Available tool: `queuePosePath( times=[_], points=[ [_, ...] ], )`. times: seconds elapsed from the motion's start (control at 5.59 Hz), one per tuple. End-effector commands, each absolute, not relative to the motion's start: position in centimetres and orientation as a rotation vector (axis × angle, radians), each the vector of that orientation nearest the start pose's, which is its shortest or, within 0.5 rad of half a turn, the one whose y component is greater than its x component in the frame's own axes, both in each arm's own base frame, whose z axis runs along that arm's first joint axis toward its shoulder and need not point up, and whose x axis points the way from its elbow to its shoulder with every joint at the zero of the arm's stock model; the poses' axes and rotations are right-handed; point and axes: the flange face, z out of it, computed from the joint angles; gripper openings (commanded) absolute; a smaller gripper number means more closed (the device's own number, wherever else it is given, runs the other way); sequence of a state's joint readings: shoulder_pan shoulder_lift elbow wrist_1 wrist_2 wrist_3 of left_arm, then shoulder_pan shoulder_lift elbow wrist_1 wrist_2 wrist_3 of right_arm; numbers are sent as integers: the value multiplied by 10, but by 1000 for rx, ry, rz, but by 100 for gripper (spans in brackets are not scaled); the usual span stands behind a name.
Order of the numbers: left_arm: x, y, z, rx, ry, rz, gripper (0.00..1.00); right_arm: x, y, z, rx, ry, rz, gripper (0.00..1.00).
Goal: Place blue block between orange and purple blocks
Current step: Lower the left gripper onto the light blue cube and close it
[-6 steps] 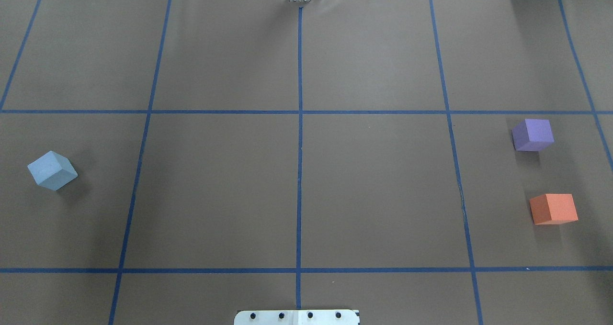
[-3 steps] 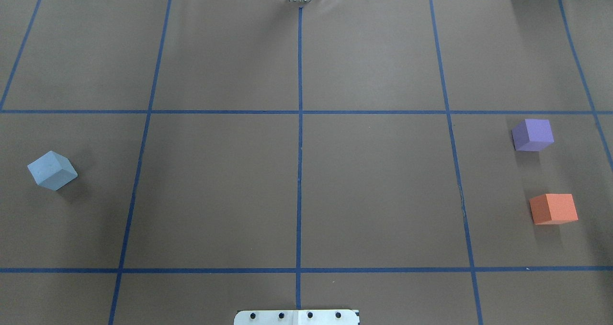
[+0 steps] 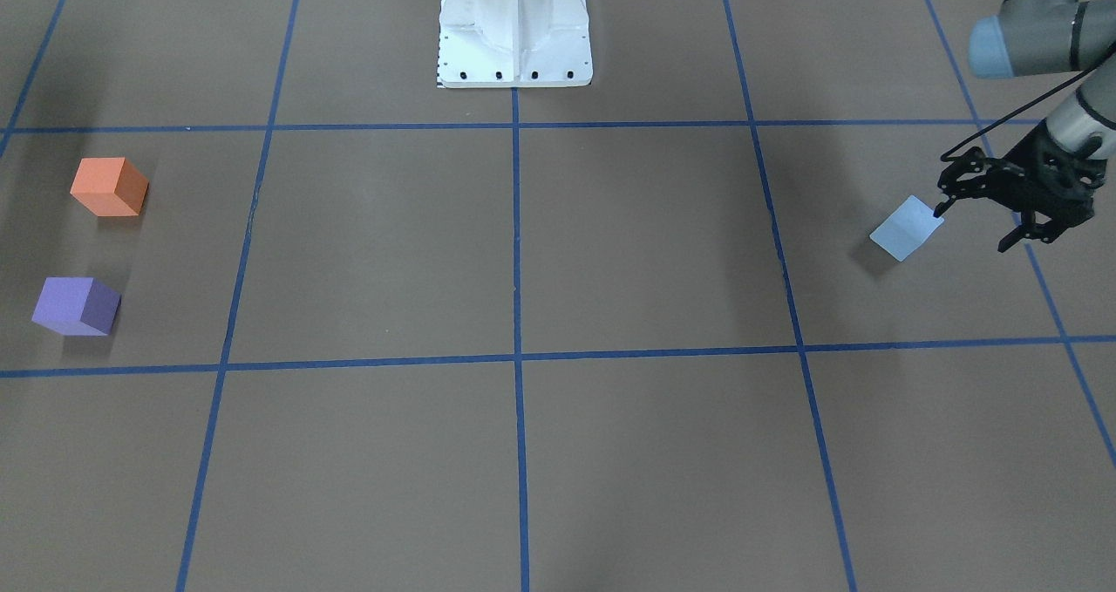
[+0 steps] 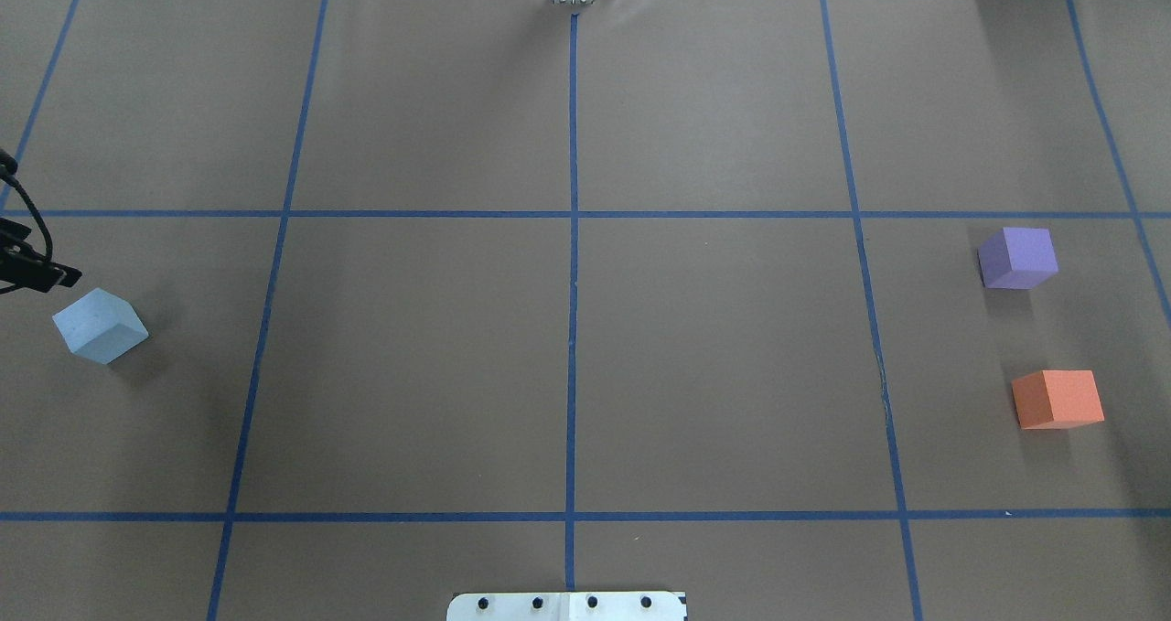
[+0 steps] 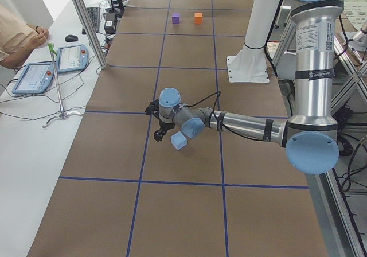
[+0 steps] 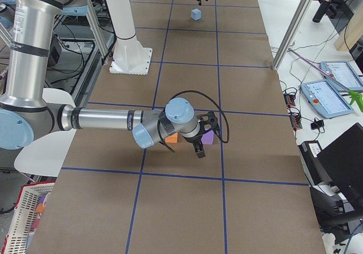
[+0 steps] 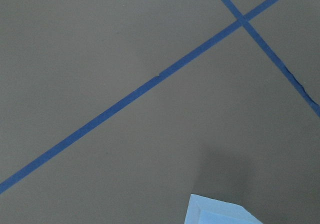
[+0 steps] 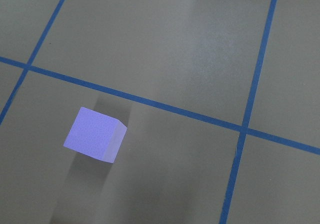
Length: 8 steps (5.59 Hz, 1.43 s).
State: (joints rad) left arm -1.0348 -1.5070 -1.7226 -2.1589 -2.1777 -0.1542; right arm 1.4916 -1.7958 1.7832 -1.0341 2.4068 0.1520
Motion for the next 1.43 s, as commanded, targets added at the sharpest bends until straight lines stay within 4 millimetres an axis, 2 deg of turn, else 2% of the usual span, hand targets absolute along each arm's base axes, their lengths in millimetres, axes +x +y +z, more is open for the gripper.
queuePosePath(
  times=[0.0, 0.36, 0.72, 1.07, 1.25],
  points=[
    [228, -430, 566, 430, 767, 642, 100, 26, -420, 589, 395, -867, -151, 100],
    [240, -413, 572, 422, 780, 684, 100, 26, -420, 589, 395, -867, -151, 100],
    [239, -410, 578, 420, 764, 691, 100, 26, -420, 589, 396, -867, -152, 100],
    [240, -408, 596, 390, 747, 707, 100, 26, -420, 589, 397, -865, -153, 100],
    [242, -409, 599, 375, 756, 703, 86, 26, -420, 589, 397, -865, -153, 100]
  ],
)
